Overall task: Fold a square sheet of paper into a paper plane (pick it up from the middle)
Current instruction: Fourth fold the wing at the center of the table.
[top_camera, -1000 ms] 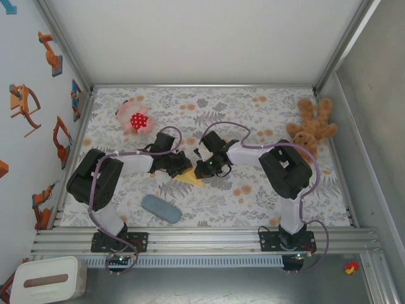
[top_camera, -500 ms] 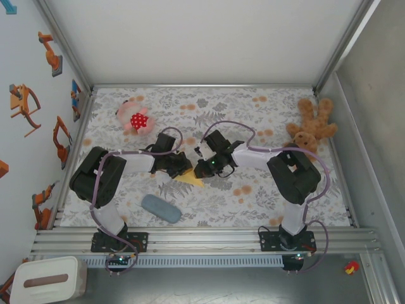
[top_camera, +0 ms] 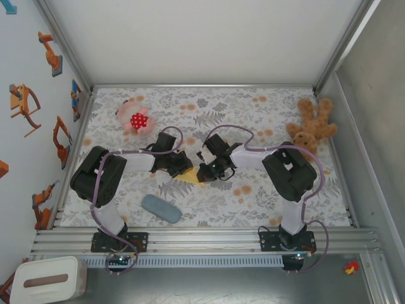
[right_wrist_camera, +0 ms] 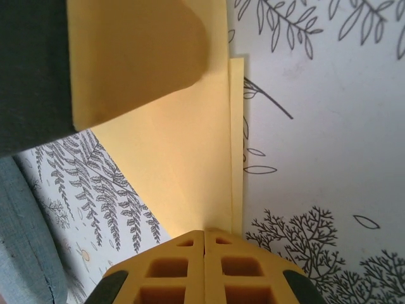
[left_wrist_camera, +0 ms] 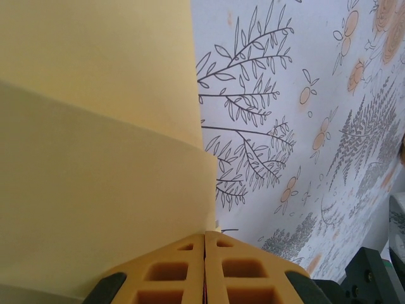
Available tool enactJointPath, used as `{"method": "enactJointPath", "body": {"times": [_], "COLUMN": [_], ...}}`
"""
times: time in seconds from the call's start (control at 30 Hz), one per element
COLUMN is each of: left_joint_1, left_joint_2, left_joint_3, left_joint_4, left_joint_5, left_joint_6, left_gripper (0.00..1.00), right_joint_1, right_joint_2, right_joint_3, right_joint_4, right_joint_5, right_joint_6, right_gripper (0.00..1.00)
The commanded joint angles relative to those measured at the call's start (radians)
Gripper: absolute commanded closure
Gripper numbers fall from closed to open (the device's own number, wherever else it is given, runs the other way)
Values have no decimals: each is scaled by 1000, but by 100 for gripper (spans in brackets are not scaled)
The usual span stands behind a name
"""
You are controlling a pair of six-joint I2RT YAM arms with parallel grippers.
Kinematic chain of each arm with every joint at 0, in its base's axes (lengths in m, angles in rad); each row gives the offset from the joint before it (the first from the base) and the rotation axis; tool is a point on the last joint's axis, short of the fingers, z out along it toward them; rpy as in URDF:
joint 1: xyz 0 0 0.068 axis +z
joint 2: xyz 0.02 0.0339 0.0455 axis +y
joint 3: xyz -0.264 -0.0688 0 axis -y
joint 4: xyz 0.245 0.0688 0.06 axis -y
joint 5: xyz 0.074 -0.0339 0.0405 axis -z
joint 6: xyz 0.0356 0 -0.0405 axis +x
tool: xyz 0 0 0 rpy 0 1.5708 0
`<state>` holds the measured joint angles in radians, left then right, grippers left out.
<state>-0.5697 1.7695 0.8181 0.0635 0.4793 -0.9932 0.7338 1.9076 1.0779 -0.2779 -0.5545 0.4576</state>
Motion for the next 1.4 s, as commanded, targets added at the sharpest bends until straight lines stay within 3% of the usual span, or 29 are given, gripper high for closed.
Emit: {"method": "enactJointPath", "body": {"times": [0.0, 0.27, 0.77, 1.13, 1.37], "left_joint_1": [2, -10, -42, -32, 20], "left_joint_2": [-6, -79, -1, 52, 70], "left_joint_3": [21, -31, -70, -89, -118], "left_joint_4": [-16, 34, 134, 185, 222], "left_joint_5": [2, 17, 68, 27, 23], "left_joint_6": [26, 29, 55, 108, 128], "left_gripper": [93, 93, 93, 93, 92], "right_joint_1": [-4, -5, -7, -13, -17], "right_joint_2": [31, 44, 61, 73, 82], "right_joint_3": [-3, -13, -18, -35, -58], "right_joint_4": [-24, -58, -79, -109, -160], "right_joint_5": [38, 61, 71, 97, 152], "right_joint_6": [24, 36, 66, 79, 71], "right_gripper": [100, 100, 100, 100, 100]}}
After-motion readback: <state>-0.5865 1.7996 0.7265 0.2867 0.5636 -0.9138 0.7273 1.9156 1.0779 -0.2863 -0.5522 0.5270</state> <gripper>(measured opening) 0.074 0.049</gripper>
